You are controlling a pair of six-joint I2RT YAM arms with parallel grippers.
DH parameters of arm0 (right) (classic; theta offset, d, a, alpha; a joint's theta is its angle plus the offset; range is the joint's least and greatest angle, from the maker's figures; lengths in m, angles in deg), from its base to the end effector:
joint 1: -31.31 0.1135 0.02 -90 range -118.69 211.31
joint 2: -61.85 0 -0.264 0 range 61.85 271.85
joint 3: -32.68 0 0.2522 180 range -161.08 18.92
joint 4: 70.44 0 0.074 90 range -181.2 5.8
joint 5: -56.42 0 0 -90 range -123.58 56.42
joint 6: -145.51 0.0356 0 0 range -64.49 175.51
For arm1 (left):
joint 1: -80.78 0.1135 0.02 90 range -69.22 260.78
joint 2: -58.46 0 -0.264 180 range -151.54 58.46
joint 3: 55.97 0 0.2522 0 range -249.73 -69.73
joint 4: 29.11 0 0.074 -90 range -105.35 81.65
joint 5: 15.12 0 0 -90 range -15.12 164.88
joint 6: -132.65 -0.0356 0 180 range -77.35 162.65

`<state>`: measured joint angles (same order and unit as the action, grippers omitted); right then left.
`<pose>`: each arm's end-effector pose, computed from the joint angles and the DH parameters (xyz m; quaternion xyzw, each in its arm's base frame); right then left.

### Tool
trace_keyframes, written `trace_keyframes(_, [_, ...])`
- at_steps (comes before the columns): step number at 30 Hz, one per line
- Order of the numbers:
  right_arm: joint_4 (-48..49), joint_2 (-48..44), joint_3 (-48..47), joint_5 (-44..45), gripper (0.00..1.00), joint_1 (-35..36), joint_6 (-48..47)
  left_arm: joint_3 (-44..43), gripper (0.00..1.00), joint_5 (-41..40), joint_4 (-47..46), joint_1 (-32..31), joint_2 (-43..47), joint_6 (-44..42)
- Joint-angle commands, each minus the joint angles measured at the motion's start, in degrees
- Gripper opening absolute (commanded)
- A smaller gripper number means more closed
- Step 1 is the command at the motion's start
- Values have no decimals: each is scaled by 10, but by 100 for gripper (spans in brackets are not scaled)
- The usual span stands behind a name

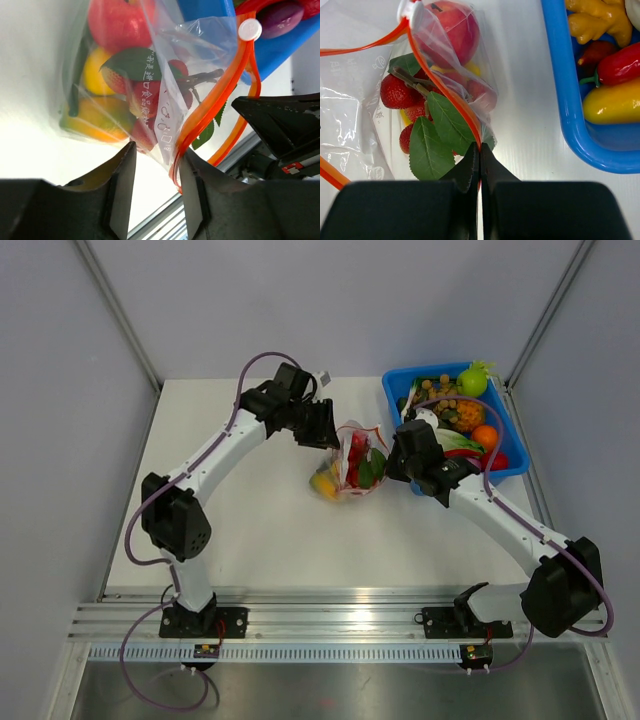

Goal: Place the food in the zip-top bag and seal the zipper
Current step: Adjust the zipper food storage bag at the center of the board.

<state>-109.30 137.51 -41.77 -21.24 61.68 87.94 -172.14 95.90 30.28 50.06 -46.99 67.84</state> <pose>0.2541 0.1401 0.2939 0.0616 0.9004 0.1355 0.4089 0.3450 -0.2199 0.3343 0.1087 0.9158 -0.3134 0.2265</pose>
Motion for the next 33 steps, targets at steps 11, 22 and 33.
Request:
trace_keyframes(11, [20, -20, -12, 1, 0, 0, 11, 108, 56, -157, -54, -79, 133, 21])
trace_keyframes(22, [23, -24, -9, -7, 0, 1, 13, 157, 43, -136, -128, -91, 94, 28])
trace_keyframes(33, [24, -11, -25, -15, 0, 0, 14, 61, 0, -139, -49, -91, 113, 12])
